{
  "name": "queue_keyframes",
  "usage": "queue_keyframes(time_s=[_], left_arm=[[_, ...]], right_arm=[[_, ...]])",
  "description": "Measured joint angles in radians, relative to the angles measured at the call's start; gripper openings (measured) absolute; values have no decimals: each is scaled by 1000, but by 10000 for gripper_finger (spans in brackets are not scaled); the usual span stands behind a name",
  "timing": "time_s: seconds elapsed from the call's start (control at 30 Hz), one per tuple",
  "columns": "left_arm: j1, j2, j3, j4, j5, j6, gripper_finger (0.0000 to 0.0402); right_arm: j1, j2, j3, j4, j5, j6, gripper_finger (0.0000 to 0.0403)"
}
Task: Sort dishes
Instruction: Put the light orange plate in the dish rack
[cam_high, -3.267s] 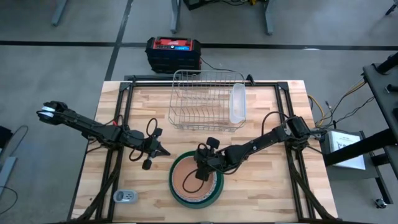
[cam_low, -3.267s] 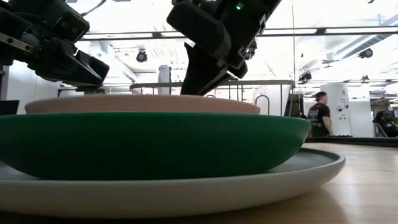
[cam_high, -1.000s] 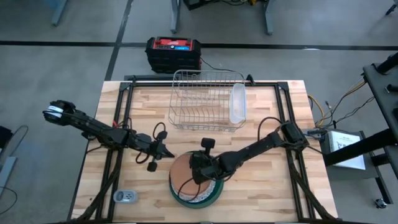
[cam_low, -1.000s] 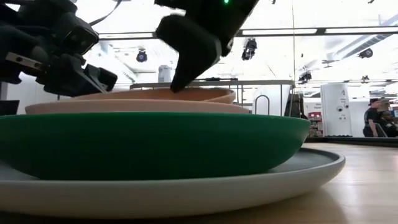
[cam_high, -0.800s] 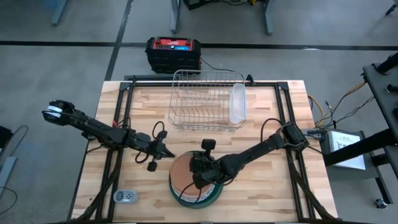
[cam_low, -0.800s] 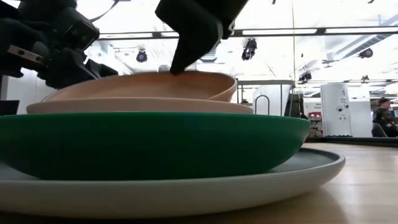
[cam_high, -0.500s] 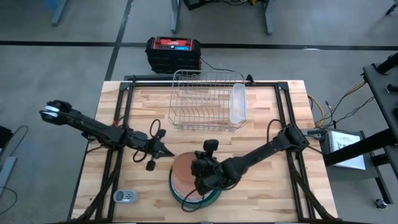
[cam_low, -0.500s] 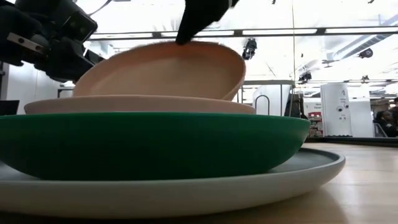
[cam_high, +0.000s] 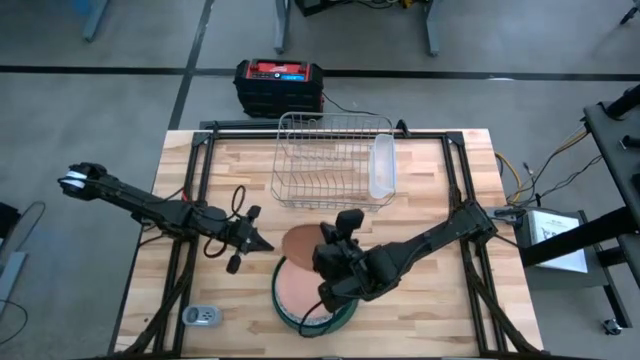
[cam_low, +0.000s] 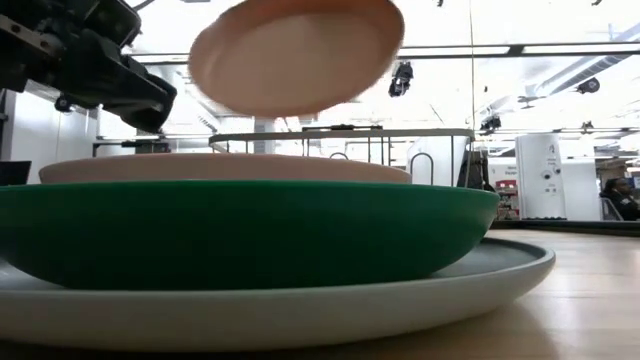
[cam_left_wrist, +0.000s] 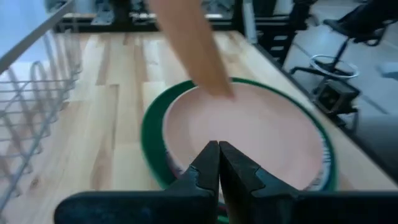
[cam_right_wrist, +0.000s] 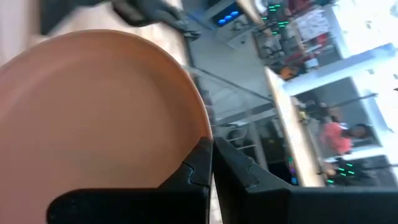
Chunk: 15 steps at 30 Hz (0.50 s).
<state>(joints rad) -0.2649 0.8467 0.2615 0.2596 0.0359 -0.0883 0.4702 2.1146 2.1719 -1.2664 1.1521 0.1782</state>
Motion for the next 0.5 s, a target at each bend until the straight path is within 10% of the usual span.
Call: queue_keyframes(time_s=[0.5], left_arm=[[-3, -27, -2, -32, 29, 0, 0]], right_arm=[[-224, -96, 183, -198, 265, -112, 0]])
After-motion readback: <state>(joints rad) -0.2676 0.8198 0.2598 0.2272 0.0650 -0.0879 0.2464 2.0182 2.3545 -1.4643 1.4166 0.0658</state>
